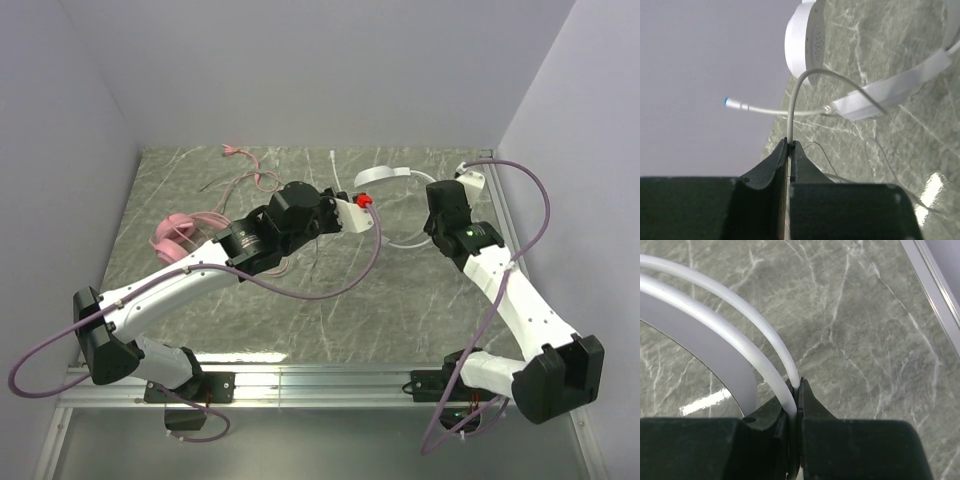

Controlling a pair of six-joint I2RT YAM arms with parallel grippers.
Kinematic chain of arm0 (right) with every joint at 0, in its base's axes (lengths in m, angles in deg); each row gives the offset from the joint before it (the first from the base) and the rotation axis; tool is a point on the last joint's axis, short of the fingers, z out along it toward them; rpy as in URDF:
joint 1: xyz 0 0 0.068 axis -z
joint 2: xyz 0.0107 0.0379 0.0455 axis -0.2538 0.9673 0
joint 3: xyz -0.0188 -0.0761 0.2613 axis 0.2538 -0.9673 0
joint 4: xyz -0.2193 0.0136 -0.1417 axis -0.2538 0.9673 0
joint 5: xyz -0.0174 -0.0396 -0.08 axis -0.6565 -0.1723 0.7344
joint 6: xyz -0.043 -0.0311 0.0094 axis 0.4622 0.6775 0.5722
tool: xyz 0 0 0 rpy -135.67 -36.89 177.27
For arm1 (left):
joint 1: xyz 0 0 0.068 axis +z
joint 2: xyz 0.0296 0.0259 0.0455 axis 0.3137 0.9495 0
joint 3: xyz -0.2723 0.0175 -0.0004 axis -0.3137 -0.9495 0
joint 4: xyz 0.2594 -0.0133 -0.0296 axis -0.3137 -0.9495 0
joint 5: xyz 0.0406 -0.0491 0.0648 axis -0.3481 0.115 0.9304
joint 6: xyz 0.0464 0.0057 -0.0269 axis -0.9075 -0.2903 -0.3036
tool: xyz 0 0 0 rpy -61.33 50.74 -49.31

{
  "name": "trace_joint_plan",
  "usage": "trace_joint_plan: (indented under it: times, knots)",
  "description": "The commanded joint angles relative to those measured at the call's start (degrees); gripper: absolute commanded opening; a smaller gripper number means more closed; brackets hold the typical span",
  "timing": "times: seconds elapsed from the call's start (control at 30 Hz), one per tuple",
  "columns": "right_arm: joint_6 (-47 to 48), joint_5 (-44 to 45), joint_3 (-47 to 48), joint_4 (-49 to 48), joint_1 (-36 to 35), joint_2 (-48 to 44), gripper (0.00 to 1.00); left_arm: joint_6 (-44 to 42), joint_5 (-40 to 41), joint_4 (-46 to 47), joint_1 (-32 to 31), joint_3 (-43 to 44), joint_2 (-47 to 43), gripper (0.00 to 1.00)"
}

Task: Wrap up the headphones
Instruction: Wrap the headphone cable with the left arm

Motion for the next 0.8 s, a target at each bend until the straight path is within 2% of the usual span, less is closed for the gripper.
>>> trace_joint_plan:
  times: [0.0,0.17,0.33,0.5,0.67,0.77]
  knots:
    - [3.31,-3.23,-0.92,-8.29,-1.02,-4.70,0.00,-5.89,0.22,3.41,1.31,2.74,0.34,0.00]
    - [5.60,-2.71,-2.86,-9.00,-3.13,-5.67,0.00,-9.67,-3.47,5.43,3.87,2.13,-1.41,0.00]
    - [6.13,-1.48,-4.00,-9.00,-3.93,-5.06,0.00,-11.87,-1.45,3.33,4.83,4.50,-1.68,0.00]
    - [6.48,-1.74,-4.18,-9.18,-4.45,-4.71,0.00,-14.50,1.72,3.50,5.79,3.18,-3.87,0.01]
    - [7.88,-1.30,-4.53,-9.53,-6.39,-4.44,0.00,-16.44,-2.41,5.00,8.26,1.60,-6.07,0.01]
    - [8.93,-0.95,-5.58,-10.84,-7.44,-5.75,0.00,-16.35,-5.83,2.28,11.42,3.35,-5.46,0.00]
